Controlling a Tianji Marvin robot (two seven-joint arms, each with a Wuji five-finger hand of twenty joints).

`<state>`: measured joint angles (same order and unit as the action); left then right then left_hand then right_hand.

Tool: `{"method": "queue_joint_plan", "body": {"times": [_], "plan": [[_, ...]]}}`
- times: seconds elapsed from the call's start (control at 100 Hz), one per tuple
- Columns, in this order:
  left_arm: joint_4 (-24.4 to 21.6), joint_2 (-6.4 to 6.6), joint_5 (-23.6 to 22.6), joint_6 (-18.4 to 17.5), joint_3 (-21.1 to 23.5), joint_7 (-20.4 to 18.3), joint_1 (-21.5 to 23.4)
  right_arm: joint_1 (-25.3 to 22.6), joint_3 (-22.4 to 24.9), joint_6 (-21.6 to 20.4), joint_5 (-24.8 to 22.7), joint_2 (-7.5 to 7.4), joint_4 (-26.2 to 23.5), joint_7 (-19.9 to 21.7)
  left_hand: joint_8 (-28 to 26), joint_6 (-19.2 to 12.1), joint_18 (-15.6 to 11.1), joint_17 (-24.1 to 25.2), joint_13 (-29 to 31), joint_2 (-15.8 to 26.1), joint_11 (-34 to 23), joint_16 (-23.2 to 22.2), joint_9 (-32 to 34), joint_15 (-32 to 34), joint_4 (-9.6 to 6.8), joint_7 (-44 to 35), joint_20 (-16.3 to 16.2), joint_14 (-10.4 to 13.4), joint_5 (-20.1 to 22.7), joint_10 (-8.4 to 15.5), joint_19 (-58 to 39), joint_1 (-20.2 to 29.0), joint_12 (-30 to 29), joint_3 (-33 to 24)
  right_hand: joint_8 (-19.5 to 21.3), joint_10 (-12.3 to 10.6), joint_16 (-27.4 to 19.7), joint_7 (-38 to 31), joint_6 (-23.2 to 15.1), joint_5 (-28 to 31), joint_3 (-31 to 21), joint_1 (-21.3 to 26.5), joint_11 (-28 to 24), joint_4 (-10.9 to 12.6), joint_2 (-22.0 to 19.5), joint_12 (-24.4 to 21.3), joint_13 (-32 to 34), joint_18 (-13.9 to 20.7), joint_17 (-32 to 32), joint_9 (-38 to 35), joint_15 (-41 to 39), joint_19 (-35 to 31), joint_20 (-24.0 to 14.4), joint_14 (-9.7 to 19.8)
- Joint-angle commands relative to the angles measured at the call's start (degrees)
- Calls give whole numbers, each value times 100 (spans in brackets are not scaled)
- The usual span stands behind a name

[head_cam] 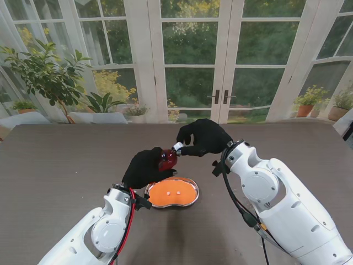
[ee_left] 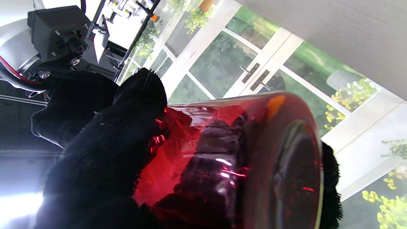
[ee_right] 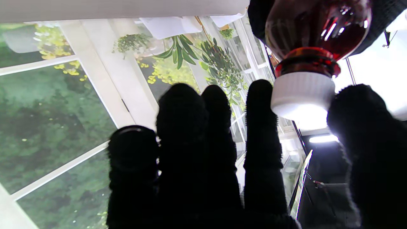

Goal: Collect the cotton balls from the tray into a sample bottle

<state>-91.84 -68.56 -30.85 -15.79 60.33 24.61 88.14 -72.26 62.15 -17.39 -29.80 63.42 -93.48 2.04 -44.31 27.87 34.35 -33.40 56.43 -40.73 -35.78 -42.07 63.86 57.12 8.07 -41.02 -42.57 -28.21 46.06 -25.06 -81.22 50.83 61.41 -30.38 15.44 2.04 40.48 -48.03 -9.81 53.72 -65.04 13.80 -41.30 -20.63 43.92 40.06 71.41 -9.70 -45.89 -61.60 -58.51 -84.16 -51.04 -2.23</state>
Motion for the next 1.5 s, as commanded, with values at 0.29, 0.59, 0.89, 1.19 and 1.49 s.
{"method": "queue_joint_plan", "body": {"times": [0.29,0.59,0.89,1.19,1.49], "plan": [[-56,-28,28,18,-7,-93,9,3,-27,-339,86,43,123,-16,-83,-1262,-344,-24,303,2096,-233,-77,306,401,-304,-2063,19,-38,627,397,-273,1609,61,-1549,-175,-225,74,-397,-307,-222,-1033,1220,-107,-135,1602,220,398,-22,-106,-65,-53,-243,74,254],[-50,-34,41,30,-15,-81,10,-4,-60,-528,-243,82,208,-381,-77,-1261,-343,-19,303,2091,-230,-76,310,399,-303,-2061,19,-42,625,403,-270,1612,65,-1548,955,-332,2,362,189,-325,-1580,613,-146,721,2723,59,409,112,-269,6,-90,-259,182,466],[-50,-36,51,36,-18,-76,17,-66,142,-379,-243,-25,2,92,-69,-1258,-340,-9,302,2089,-225,-77,310,398,-298,-2054,18,-41,625,396,-266,1611,70,-1545,731,-135,69,858,1243,-1621,-1368,-1451,-67,465,2116,-21,-290,171,380,1048,254,-56,17,227],[-35,-37,58,27,-33,-84,4,-83,146,153,-592,-48,-161,122,-61,-1258,-341,-15,303,2079,-225,-77,311,400,-295,-2047,14,-39,624,399,-269,1613,76,-1549,887,39,105,648,801,-850,1372,-1600,-66,970,-1677,36,8,155,209,599,-86,-262,-149,2],[-21,-38,57,16,-38,-81,-2,-63,27,201,-727,-42,-171,51,-55,-1260,-346,-17,312,2075,-225,-77,315,402,-293,-2048,14,-51,627,398,-270,1607,75,-1552,1068,-26,105,476,458,315,1116,-987,-111,1069,-1591,127,314,36,17,139,-152,-389,-112,38]]}}
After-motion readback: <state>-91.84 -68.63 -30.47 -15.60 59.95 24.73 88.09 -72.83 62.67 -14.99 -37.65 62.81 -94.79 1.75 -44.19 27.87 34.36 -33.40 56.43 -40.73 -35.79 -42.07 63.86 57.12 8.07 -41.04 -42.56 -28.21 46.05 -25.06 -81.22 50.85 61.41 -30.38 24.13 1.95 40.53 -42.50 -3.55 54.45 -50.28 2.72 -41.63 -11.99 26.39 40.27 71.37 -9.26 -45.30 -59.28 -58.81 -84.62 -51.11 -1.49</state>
